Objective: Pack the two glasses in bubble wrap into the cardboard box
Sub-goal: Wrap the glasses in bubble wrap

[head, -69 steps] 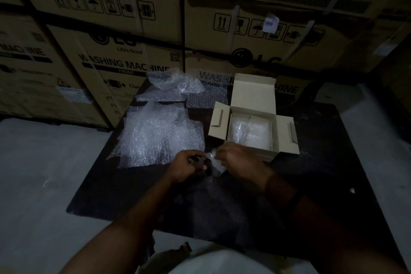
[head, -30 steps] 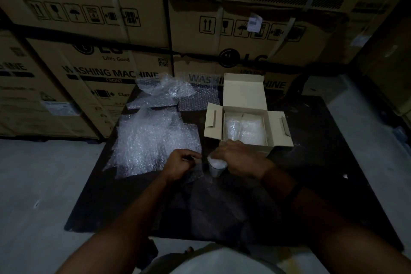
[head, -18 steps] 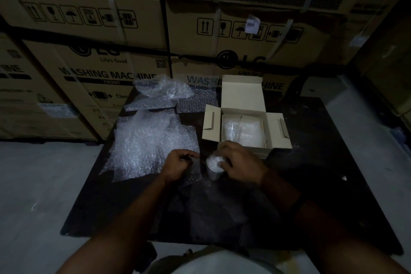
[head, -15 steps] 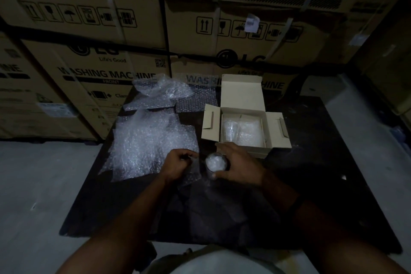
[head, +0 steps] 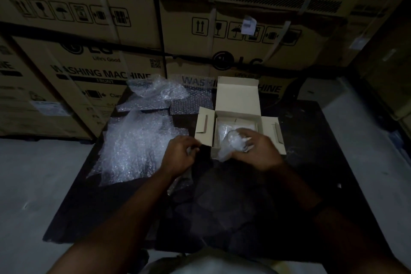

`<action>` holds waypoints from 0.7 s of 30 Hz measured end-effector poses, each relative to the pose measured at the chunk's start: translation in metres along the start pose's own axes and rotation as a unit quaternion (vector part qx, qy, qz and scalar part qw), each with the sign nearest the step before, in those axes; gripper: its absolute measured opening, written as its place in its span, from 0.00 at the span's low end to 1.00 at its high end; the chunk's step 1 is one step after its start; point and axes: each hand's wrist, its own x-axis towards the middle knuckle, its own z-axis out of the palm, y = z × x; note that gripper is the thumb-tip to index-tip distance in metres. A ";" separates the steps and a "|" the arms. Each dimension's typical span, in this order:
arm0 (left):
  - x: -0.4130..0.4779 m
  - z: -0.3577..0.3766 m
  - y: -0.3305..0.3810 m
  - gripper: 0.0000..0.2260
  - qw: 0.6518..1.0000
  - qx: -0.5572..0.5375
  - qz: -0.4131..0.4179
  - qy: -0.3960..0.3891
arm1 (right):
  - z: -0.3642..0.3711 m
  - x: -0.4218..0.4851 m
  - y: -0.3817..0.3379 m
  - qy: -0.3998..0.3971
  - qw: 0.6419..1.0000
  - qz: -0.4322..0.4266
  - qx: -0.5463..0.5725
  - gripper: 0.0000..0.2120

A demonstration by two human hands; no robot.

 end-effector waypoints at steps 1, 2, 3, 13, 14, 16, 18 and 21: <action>0.008 0.003 0.006 0.08 0.999 0.023 0.026 0.002 | -0.012 0.008 0.002 0.025 0.999 -0.008 -0.024 0.32; 0.017 0.006 0.011 0.08 0.998 0.042 0.046 0.001 | -0.023 0.016 0.006 0.040 0.997 -0.026 -0.064 0.34; 0.025 0.011 0.015 0.08 0.996 0.060 0.060 -0.010 | -0.032 0.024 0.012 0.043 0.993 -0.045 -0.105 0.35; 0.083 0.053 0.042 0.31 0.909 0.319 -0.004 -0.269 | -0.033 0.074 0.057 -0.098 0.927 -0.116 -0.344 0.27; 0.085 0.054 0.043 0.32 0.902 0.329 -0.008 -0.278 | -0.033 0.076 0.059 -0.119 0.918 -0.111 -0.361 0.26; 0.086 0.057 0.044 0.34 0.893 0.341 -0.019 -0.292 | -0.033 0.077 0.061 -0.134 0.908 -0.119 -0.379 0.26; 0.088 0.059 0.047 0.34 0.884 0.358 -0.019 -0.299 | -0.031 0.076 0.068 -0.133 0.903 -0.132 -0.387 0.31; 0.090 0.058 0.050 0.33 0.879 0.367 -0.017 -0.303 | -0.030 0.072 0.074 -0.193 0.888 -0.133 -0.395 0.29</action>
